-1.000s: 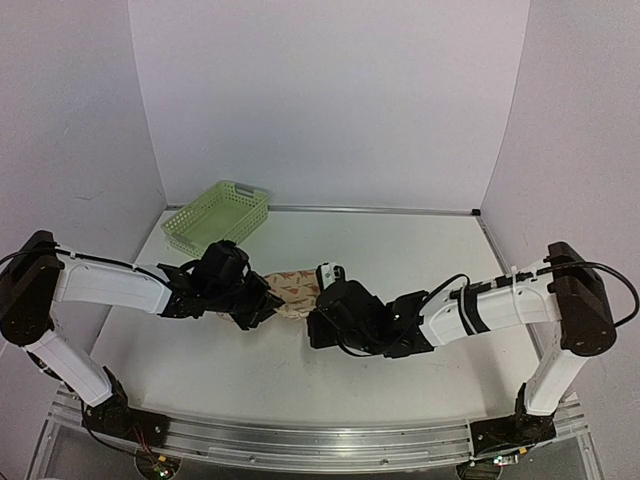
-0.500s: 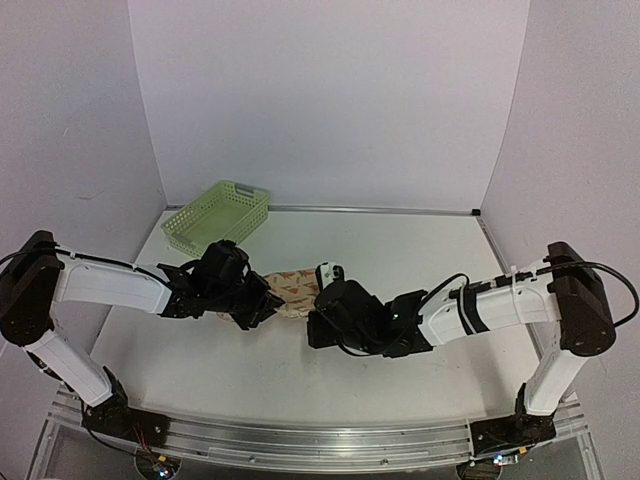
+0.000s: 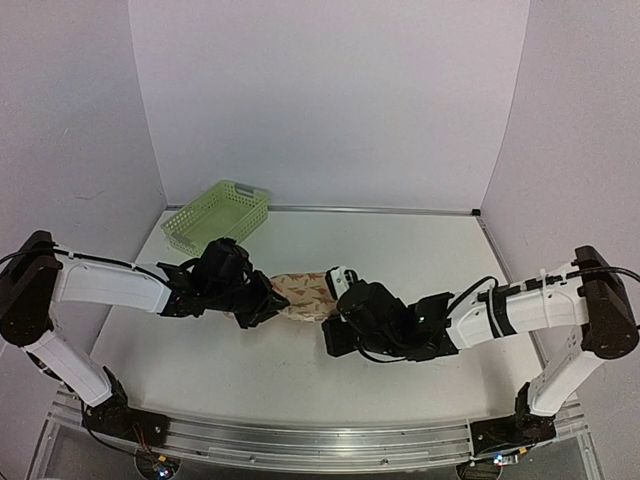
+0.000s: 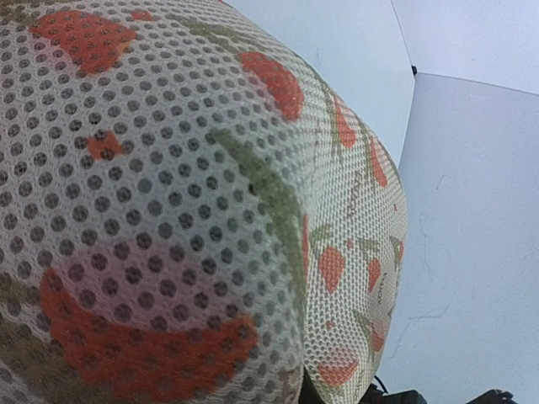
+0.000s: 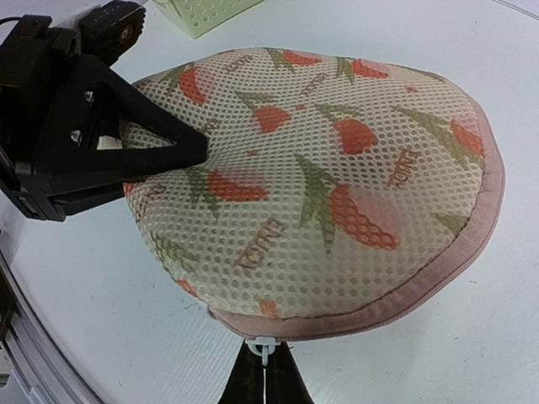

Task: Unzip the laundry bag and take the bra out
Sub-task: Unzip the zipper of the laundry bag.

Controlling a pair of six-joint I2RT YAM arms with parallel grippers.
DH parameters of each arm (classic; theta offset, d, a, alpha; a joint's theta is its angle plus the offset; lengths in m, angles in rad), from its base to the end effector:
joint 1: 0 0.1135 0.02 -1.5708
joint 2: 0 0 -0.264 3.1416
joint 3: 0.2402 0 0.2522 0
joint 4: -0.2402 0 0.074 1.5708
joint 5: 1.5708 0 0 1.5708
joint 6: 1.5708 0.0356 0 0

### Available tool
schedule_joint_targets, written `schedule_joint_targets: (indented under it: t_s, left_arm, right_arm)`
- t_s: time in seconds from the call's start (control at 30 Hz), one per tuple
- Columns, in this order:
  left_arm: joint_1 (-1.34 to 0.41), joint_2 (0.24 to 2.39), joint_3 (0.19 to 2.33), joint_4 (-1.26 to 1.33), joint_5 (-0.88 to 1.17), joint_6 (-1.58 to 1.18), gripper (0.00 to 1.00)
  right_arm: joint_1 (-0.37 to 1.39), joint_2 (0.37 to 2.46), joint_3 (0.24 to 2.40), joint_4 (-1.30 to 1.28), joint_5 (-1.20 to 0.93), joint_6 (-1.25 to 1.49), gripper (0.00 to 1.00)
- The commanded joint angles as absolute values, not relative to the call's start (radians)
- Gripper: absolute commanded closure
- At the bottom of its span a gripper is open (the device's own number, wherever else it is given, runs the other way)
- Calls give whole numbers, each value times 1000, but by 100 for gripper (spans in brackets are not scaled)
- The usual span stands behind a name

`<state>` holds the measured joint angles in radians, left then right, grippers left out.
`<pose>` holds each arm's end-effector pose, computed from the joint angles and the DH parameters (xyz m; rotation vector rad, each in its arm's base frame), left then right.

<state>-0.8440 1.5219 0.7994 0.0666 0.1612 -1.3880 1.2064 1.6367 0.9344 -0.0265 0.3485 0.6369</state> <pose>0.2064 -0.2407 0.1936 -0.5990 2.5327 -1.2423 0.1337 0.3164 0.1929 -0.4735 2.2651 0.5774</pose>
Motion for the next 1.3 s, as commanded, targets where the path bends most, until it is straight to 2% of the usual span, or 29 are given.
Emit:
schedule_joint_targets:
  t_s: [0.0,0.3,0.6,0.9,1.07,1.27]
  left_arm:
    - [-838,1525,857,118,200,-1270,100]
    - [-842,1557,915,118,265,-1047,100]
    - [-849,1712,1073,94,402,-824,100]
    - [-851,1849,1256,-70,453,-594,100]
    - [-851,1864,1289,-123,481,-489,100]
    - [-850,1869,1289,-141,552,-376,100]
  right_arm:
    - [1180,1542,877,-53,321,576,100]
    - [1103,1447,769,-102,219,506,100]
    - [1060,1375,652,-118,149,512,100]
    - [1057,1266,509,-153,261,629,100]
    - [1051,1202,442,-178,308,693,100]
    - [1051,1171,423,-172,262,685,100]
